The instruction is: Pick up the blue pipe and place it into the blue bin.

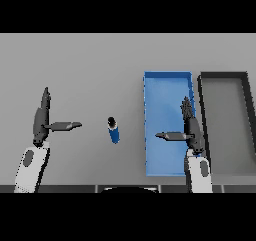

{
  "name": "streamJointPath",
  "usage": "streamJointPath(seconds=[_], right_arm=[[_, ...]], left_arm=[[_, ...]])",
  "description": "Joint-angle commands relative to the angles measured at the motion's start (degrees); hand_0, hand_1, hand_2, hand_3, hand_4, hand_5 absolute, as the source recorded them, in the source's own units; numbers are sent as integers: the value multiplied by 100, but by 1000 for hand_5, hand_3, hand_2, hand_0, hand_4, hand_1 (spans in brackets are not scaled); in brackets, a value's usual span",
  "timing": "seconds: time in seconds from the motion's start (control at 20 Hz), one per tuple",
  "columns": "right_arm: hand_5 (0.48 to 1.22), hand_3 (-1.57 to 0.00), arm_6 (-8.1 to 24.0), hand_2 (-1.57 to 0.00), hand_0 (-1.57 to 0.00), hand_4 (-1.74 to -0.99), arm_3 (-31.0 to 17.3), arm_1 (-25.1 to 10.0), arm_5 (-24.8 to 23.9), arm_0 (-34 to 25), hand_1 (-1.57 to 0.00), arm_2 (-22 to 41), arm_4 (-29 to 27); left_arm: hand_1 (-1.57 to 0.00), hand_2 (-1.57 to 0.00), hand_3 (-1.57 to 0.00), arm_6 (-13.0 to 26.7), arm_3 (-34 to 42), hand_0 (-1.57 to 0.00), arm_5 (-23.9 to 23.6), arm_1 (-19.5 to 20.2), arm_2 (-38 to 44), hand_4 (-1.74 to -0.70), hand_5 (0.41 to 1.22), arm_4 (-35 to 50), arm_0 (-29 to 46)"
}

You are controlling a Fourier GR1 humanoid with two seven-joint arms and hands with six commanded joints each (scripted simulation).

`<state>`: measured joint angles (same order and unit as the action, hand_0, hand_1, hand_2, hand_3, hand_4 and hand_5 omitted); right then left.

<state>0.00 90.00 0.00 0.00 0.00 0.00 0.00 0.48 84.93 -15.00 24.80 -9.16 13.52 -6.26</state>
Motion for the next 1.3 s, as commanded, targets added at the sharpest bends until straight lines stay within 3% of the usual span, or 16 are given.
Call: streamJointPath(seconds=[0.0,0.25,0.3,0.35,0.45,0.75,0.9,1.05,1.25], right_arm=[[617,1,0,1,1,-1225,1,5,-7,0,1,3,2],[617,1,-6,1,1,-1225,-70,8,-18,-17,1,-2,23],[617,1,-318,1,1,-1225,116,-208,149,131,1,231,294],[618,1,-528,1,1,-1224,274,-347,226,338,1,428,559],[620,1,-488,1,1,-1225,546,-498,283,501,1,558,732],[597,1,-174,1,1,-1185,683,-577,138,506,1,669,1068],[605,1,-304,1,1,-1193,658,-641,230,473,1,674,1032],[611,1,-266,1,1,-1205,653,-651,262,423,1,687,1031],[613,1,-276,1,1,-1212,683,-589,215,531,1,764,1128]], left_arm=[[1,1,1,-27,-1,1,1,2,6,-1074,591,3,1],[1,1,1,-100,-10,1,28,22,19,-1074,591,7,46],[1,1,1,-334,44,1,839,491,-173,-1074,591,49,83],[1,1,1,-500,69,1,1358,802,-254,-1073,590,105,82],[1,1,1,-493,10,1,1894,1102,-316,-1076,587,199,-25],[1,1,1,-714,66,1,2372,1265,-398,-1086,605,316,52],[1,1,1,-859,501,1,2793,1405,-630,-1096,567,393,283],[1,1,1,-528,842,1,2987,1315,-1007,-1124,514,351,364],[1,1,1,-522,1091,1,3001,1025,-1480,-1176,484,-34,391]])
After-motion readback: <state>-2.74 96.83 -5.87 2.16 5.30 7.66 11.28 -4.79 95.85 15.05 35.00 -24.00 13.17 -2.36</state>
